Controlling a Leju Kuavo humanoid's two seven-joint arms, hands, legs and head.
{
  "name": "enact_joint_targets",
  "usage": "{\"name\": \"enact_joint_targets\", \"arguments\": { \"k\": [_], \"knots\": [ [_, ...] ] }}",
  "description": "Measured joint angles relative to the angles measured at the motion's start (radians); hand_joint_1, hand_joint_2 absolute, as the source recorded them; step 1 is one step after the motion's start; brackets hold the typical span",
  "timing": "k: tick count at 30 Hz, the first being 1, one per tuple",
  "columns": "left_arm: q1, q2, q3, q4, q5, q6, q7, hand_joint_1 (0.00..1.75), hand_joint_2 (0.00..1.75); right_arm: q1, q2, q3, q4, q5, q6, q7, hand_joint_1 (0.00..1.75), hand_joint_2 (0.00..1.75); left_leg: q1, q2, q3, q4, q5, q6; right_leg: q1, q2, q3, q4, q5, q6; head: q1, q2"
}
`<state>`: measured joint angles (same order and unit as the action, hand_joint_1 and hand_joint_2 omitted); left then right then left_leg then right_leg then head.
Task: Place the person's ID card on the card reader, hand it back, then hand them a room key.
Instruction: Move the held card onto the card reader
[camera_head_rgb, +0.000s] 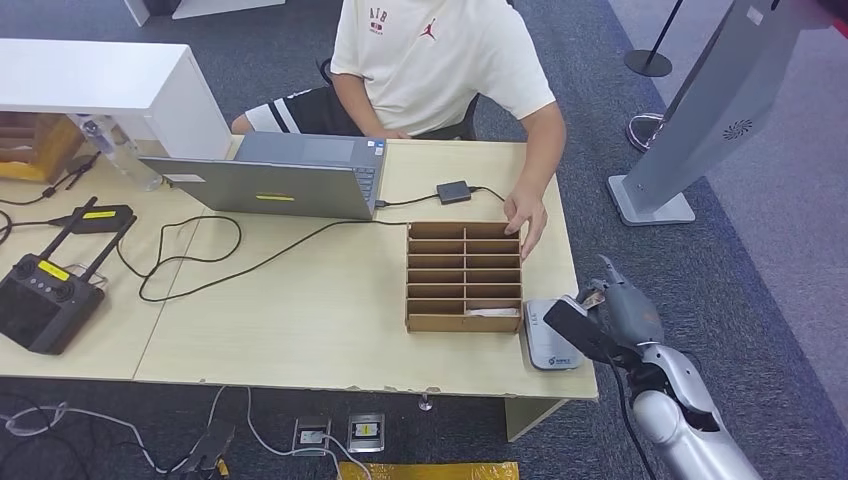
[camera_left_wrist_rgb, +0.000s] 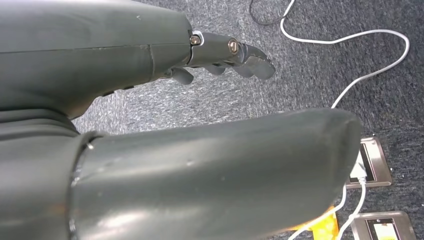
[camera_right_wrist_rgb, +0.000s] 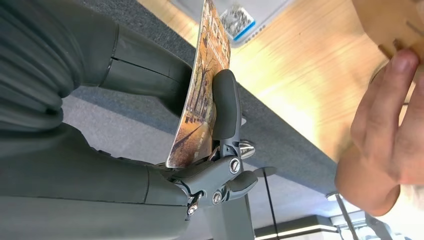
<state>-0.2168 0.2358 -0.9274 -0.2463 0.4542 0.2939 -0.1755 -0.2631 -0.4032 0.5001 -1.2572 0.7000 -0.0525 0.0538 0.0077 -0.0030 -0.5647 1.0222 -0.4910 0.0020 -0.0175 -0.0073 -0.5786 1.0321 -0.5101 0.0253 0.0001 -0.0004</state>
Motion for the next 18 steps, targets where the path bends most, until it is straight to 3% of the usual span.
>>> {"name": "enact_joint_targets", "arguments": {
  "k": [18],
  "knots": [
    [0.001, 0.001, 0.0, 0.0, 0.005, -0.007, 0.0, 0.0, 0.0, 0.0, 0.002, 0.062, 0.025, -0.021, 0.018, -0.011, 1.75, 1.75, 0.0, 0.0, 0.0, 0.0, 0.0, 0.0, 0.0, 0.0, 0.0, 0.0, 0.0, 0.0, 0.0, 0.0]
  ]
}}
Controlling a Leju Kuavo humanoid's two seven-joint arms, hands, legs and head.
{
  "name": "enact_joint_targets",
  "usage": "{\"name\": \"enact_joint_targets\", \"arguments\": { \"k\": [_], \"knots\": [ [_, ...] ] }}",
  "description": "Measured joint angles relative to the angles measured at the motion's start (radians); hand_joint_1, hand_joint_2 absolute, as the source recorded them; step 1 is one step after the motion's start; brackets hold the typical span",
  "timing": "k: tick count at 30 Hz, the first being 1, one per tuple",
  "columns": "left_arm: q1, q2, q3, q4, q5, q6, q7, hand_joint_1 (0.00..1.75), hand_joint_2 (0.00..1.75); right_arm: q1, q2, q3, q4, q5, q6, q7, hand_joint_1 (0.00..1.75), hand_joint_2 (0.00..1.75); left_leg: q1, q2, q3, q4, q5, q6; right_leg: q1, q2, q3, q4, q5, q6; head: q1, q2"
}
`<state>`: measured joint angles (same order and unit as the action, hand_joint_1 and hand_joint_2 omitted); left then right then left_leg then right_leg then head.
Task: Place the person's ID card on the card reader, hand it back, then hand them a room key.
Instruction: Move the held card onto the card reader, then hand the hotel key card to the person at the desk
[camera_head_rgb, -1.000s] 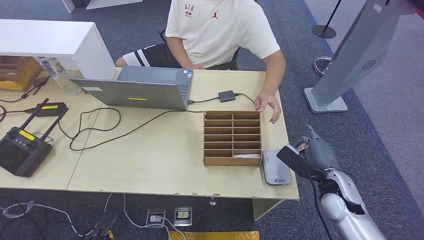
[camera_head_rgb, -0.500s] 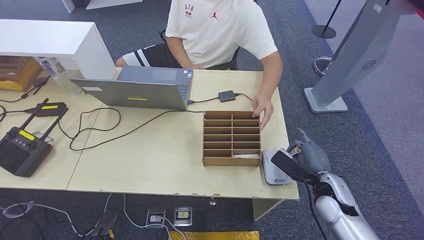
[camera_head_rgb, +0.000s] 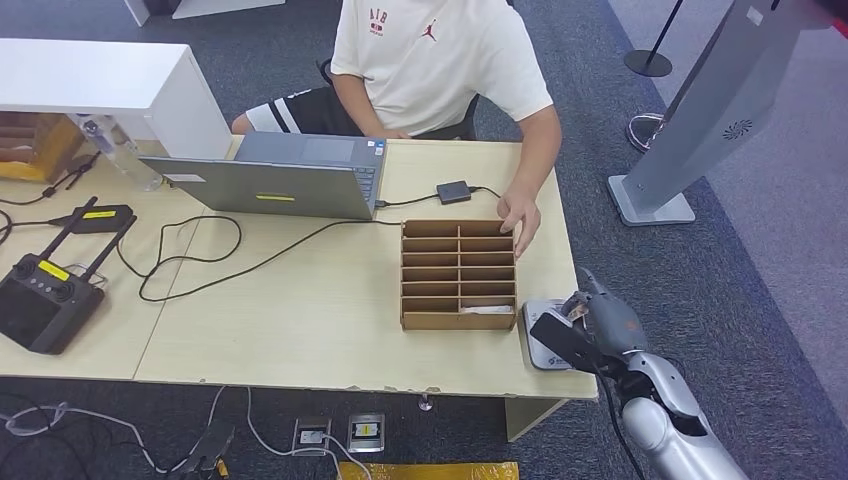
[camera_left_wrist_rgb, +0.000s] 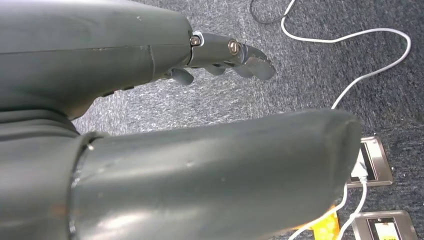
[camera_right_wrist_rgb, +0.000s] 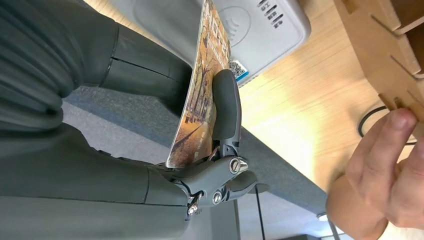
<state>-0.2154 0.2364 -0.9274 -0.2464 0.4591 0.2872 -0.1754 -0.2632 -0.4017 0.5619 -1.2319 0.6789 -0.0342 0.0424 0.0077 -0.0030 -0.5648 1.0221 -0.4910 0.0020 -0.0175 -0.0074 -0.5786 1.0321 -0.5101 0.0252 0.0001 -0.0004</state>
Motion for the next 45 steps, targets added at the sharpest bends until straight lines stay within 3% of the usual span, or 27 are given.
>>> {"name": "enact_joint_targets", "arguments": {
  "k": [22, 31, 45],
  "knots": [
    [0.008, 0.011, 0.0, -0.003, 0.003, -0.008, 0.003, 0.0, 0.0, -0.013, 0.0, 0.053, 0.005, -0.017, 0.021, -0.012, 1.75, 1.75, 0.0, 0.0, 0.001, 0.0, 0.0, 0.0, 0.0, 0.002, 0.0, 0.0, 0.0, 0.0, 0.0, 0.0],
    [0.008, 0.013, 0.0, -0.006, -0.001, -0.005, 0.004, 0.0, 0.0, -0.027, -0.006, 0.053, 0.005, 0.001, -0.005, 0.022, 1.75, 1.75, 0.0, 0.0, 0.001, 0.0, 0.0, 0.0, 0.0, 0.002, 0.0, 0.0, 0.0, 0.0, 0.0, 0.0],
    [-0.002, 0.012, 0.0, -0.009, -0.028, -0.002, 0.0, 0.0, 0.0, -0.26, -0.052, -0.055, 0.007, 0.129, 0.065, -0.094, 1.75, 1.75, 0.0, 0.001, 0.001, 0.0, 0.0, 0.0, 0.0, 0.002, 0.0, 0.0, 0.0, 0.0, 0.0, 0.0]
  ]
}}
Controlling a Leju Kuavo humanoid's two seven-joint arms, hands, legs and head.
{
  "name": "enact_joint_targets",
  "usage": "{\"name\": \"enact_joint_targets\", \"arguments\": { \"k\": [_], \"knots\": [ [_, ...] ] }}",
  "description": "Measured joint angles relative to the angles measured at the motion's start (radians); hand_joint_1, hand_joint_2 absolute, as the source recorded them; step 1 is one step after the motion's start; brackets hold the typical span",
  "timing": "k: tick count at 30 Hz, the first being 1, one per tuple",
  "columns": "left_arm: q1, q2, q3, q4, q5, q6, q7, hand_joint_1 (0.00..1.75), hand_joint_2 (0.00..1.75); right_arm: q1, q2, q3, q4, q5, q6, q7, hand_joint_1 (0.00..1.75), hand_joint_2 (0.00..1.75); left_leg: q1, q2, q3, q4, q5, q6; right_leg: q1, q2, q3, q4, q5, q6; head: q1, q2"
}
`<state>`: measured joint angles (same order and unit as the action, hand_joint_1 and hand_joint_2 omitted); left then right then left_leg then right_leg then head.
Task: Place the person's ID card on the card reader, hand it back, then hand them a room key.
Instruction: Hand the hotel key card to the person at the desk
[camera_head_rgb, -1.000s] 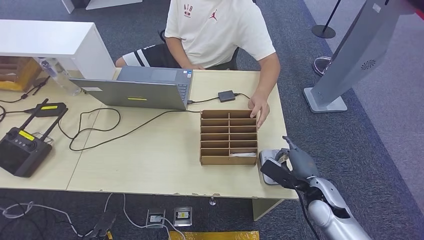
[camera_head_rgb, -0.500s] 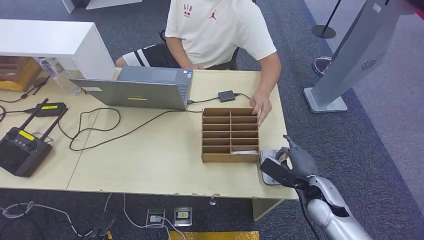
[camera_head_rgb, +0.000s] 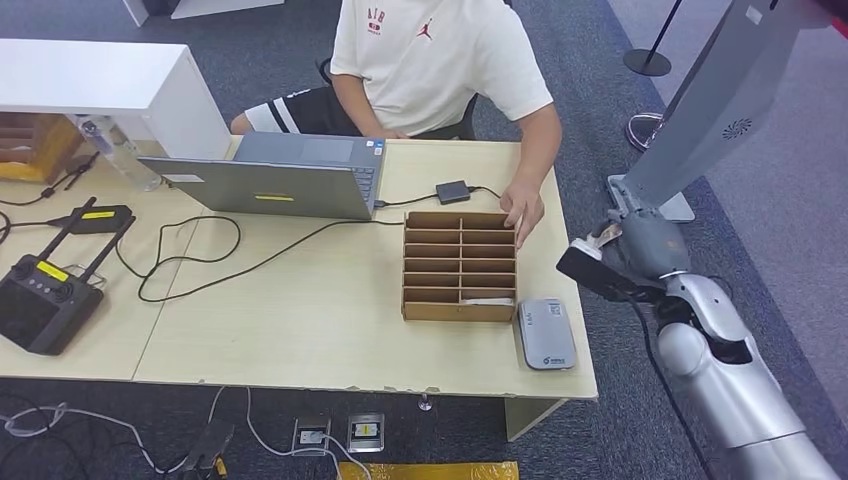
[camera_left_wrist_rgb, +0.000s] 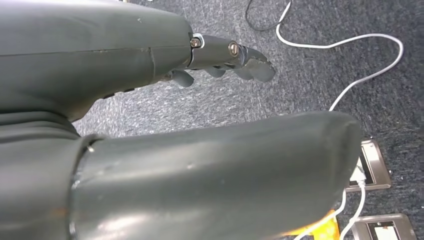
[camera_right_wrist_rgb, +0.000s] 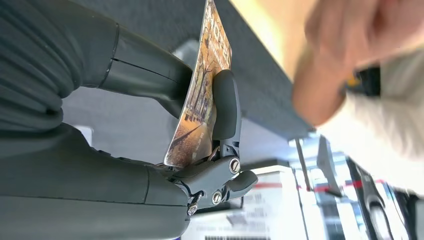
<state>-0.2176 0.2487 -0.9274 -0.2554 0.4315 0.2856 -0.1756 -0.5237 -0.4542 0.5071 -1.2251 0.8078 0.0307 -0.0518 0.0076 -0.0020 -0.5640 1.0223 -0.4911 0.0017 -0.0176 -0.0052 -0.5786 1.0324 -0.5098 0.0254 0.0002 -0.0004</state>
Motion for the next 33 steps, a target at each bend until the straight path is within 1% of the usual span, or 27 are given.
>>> {"name": "enact_joint_targets", "arguments": {
  "k": [4, 8, 15, 26, 27, 28, 30, 31, 32, 33],
  "knots": [
    [-0.008, 0.0, 0.0, -0.005, -0.014, -0.003, -0.001, 0.0, 0.0, -0.09, 0.002, -0.032, 0.009, 0.023, 0.015, -0.037, 1.75, 1.75, 0.0, 0.0, 0.0, 0.0, 0.0, 0.0, 0.0, 0.0, 0.0, 0.0, 0.0, 0.0, 0.0, 0.0],
    [-0.019, 0.0, -0.001, -0.009, -0.028, -0.01, -0.001, 0.0, 0.0, -0.145, 0.009, -0.046, 0.021, 0.034, 0.025, -0.054, 1.75, 1.75, 0.0, 0.0, 0.0, 0.0, 0.0, 0.0, 0.0, 0.0, 0.0, 0.0, 0.0, 0.0, 0.0, 0.0],
    [-0.044, -0.002, -0.004, -0.017, -0.054, -0.023, 0.003, 0.0, 0.0, -0.206, 0.039, -0.05, 0.094, 0.05, 0.011, -0.08, 1.75, 1.75, 0.0, -0.001, -0.001, 0.0, 0.0, 0.0, 0.0, -0.001, 0.0, 0.0, 0.0, 0.0, 0.0, 0.0],
    [-0.056, -0.002, -0.015, -0.03, -0.057, -0.026, 0.01, 0.0, 0.0, -0.253, 0.099, -0.031, 0.246, 0.051, -0.031, -0.098, 1.75, 1.75, 0.0, -0.001, -0.001, 0.0, 0.0, 0.0, 0.0, -0.001, 0.0, 0.0, 0.0, 0.0, 0.0, 0.0],
    [-0.056, -0.002, -0.016, -0.031, -0.056, -0.026, 0.01, 0.0, 0.0, -0.258, 0.105, -0.029, 0.26, 0.052, -0.036, -0.102, 1.71, 1.75, 0.0, -0.001, -0.001, 0.0, 0.0, 0.0, 0.0, -0.001, 0.0, 0.0, 0.0, 0.0, 0.0, 0.0],
    [-0.055, -0.002, -0.017, -0.032, -0.054, -0.026, 0.01, 0.0, 0.0, -0.263, 0.111, -0.027, 0.272, 0.053, -0.04, -0.105, 1.64, 1.75, 0.0, -0.001, -0.001, 0.0, 0.0, 0.0, 0.0, -0.001, 0.0, 0.0, 0.0, 0.0, 0.0, 0.0],
    [-0.055, -0.002, -0.019, -0.033, -0.052, -0.027, 0.01, 0.0, 0.0, -0.275, 0.123, -0.022, 0.297, 0.054, -0.047, -0.11, 0.77, 1.75, 0.0, -0.001, -0.001, 0.0, 0.0, 0.0, 0.0, -0.001, 0.0, 0.001, 0.0, 0.0, 0.0, 0.0],
    [-0.055, -0.002, -0.019, -0.033, -0.051, -0.027, 0.01, 0.0, 0.0, -0.279, 0.128, -0.021, 0.308, 0.054, -0.05, -0.112, 0.37, 1.75, 0.0, -0.001, -0.001, 0.0, 0.0, 0.0, 0.0, -0.001, 0.0, 0.001, 0.0, 0.0, 0.0, 0.0],
    [-0.055, -0.001, -0.019, -0.035, -0.05, -0.028, 0.01, 0.0, 0.0, -0.284, 0.135, -0.02, 0.32, 0.054, -0.054, -0.113, 0.0, 1.75, 0.0, -0.001, -0.001, 0.0, 0.0, 0.0, 0.0, -0.001, 0.0, 0.001, 0.0, 0.0, 0.0, 0.0],
    [-0.055, -0.001, -0.02, -0.036, -0.05, -0.029, 0.01, 0.0, 0.0, -0.288, 0.14, -0.018, 0.33, 0.054, -0.06, -0.113, 0.0, 1.75, 0.0, -0.001, -0.001, 0.0, 0.0, 0.0, 0.0, -0.001, 0.0, 0.001, 0.0, 0.0, 0.0, 0.0]
  ]
}}
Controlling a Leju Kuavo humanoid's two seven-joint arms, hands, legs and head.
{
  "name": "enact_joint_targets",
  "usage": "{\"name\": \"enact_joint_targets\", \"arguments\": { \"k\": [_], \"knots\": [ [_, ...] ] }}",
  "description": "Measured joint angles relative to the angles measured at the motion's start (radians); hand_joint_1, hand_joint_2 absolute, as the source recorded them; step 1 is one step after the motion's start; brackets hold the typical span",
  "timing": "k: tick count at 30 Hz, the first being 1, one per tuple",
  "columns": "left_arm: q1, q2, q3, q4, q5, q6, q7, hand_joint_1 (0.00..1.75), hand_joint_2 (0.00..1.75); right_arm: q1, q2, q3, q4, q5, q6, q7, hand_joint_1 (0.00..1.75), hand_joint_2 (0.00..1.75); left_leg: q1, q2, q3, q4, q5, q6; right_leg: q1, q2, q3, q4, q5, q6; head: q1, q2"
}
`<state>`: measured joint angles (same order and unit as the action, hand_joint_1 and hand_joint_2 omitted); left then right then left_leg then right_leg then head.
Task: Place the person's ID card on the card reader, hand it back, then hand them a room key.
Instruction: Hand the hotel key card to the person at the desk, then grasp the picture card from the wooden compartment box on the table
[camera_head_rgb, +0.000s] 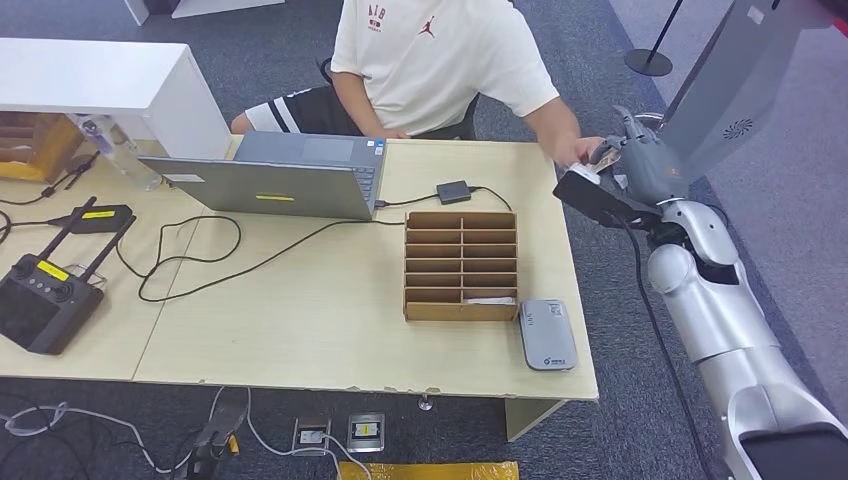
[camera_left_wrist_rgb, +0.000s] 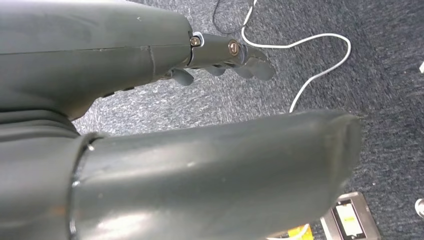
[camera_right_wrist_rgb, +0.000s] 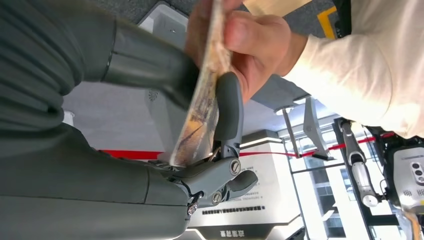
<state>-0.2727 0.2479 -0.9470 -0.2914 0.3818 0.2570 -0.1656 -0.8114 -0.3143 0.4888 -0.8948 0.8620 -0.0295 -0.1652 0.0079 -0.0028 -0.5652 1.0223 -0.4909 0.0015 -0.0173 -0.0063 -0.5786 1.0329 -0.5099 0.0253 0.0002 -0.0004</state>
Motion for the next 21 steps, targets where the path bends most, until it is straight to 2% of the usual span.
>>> {"name": "enact_joint_targets", "arguments": {
  "k": [7, 12, 17, 21],
  "knots": [
    [0.004, 0.005, -0.001, -0.005, 0.001, 0.005, -0.001, 0.0, 0.0, -0.02, 0.029, 0.011, 0.047, -0.023, -0.067, -0.016, 0.0, 1.75, 0.0, 0.0, 0.0, 0.0, 0.0, 0.0, 0.0, 0.0, 0.0, 0.0, 0.0, 0.0, 0.0, 0.0],
    [0.015, 0.01, -0.001, -0.008, 0.008, 0.019, -0.02, 0.0, 0.0, -0.027, 0.039, 0.008, 0.044, -0.134, -0.089, -0.029, 0.0, 1.75, 0.0, 0.0, 0.0, 0.0, 0.0, 0.0, 0.0, 0.0, 0.0, 0.0, 0.0, 0.0, 0.0, 0.0],
    [0.029, 0.016, -0.001, -0.012, 0.02, 0.028, -0.039, 0.0, 0.0, -0.008, 0.042, -0.009, -0.03, -0.274, -0.027, -0.037, 0.0, 1.75, 0.0, 0.0, 0.001, 0.0, 0.0, 0.0, 0.0, 0.0, 0.0, 0.0, 0.0, 0.0, 0.0, 0.0],
    [0.04, 0.02, -0.001, -0.013, 0.031, 0.036, -0.06, 0.0, 0.0, 0.065, 0.035, -0.016, -0.175, -0.339, 0.064, -0.025, 0.0, 1.75, 0.0, 0.0, 0.001, 0.0, 0.0, 0.0, 0.0, 0.0, 0.0, 0.0, 0.0, 0.0, 0.0, 0.0]
  ]
}}
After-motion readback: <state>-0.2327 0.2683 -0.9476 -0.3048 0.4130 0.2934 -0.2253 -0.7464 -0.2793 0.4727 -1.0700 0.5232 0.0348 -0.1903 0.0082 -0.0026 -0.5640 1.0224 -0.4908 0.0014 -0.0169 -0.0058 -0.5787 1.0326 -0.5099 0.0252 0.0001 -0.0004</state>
